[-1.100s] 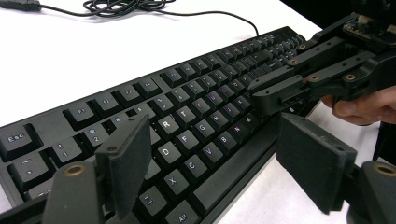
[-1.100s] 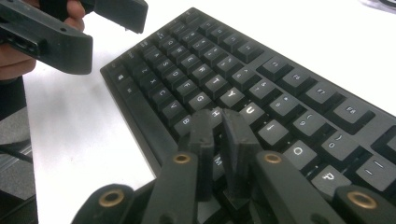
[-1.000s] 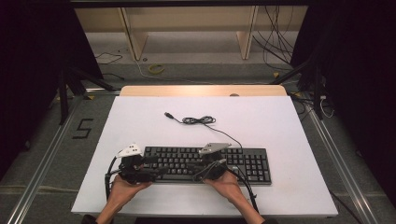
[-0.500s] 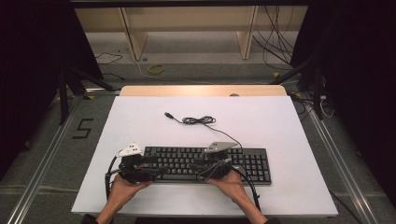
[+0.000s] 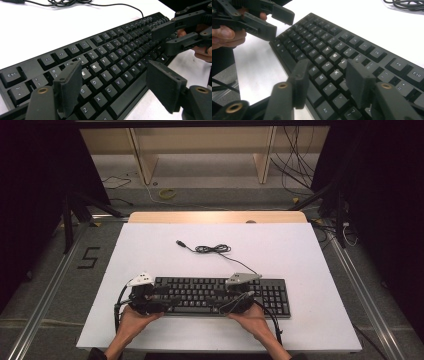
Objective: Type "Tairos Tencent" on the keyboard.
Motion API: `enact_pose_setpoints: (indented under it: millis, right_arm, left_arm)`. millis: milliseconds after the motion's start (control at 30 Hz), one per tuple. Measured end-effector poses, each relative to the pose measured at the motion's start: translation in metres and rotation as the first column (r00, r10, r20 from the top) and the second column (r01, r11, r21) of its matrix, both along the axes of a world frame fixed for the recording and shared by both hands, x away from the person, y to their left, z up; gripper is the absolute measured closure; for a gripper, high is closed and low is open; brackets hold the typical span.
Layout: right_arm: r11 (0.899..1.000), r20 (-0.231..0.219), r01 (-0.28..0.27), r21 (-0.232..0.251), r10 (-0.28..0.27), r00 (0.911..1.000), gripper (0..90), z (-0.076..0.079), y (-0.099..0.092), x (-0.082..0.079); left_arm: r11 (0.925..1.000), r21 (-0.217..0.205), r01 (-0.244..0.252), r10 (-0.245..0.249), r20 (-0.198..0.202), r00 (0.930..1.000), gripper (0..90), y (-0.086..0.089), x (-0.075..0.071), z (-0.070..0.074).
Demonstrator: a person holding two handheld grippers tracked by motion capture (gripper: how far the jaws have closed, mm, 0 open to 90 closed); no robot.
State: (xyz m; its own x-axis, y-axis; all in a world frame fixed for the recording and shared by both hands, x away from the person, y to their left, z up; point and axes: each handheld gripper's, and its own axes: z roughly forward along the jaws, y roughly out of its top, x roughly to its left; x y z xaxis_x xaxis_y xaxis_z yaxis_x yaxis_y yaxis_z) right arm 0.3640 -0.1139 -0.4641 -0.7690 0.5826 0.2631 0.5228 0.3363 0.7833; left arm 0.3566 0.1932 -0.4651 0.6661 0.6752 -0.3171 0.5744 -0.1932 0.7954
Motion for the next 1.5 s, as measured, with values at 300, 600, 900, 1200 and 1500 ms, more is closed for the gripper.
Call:
enact_pose_setpoints:
  millis: [300,600,900,1200,1500]
  right_arm:
    - [1.000,0.015,0.022,-0.002,-0.022,0.9996,45.2,0.001,-0.010,-0.005]
    - [0.999,0.030,0.045,0.027,-0.045,0.9985,41.0,0.004,-0.024,-0.011]
    - [0.998,0.046,0.059,0.029,-0.060,0.9971,37.5,0.005,-0.030,-0.016]
    - [0.997,0.050,0.069,0.021,-0.070,0.9963,35.7,0.004,-0.037,-0.021]
    - [0.997,0.059,0.073,0.025,-0.074,0.9955,34.1,0.005,-0.040,-0.025]
  left_arm:
    - [0.9999,-0.008,-0.006,0.006,-0.007,1.0000,33.0,-0.003,0.005,-0.001]
    - [0.9999,-0.005,-0.012,0.012,-0.019,0.9997,46.1,-0.010,0.013,-0.001]
    - [0.9981,0.062,-0.003,0.004,-0.020,0.9998,67.8,-0.022,0.023,-0.005]
    - [0.9926,0.121,0.016,-0.013,-0.025,0.9996,86.0,-0.033,0.031,-0.009]
    - [0.9870,0.157,0.037,-0.032,-0.035,0.9989,89.1,-0.046,0.037,-0.011]
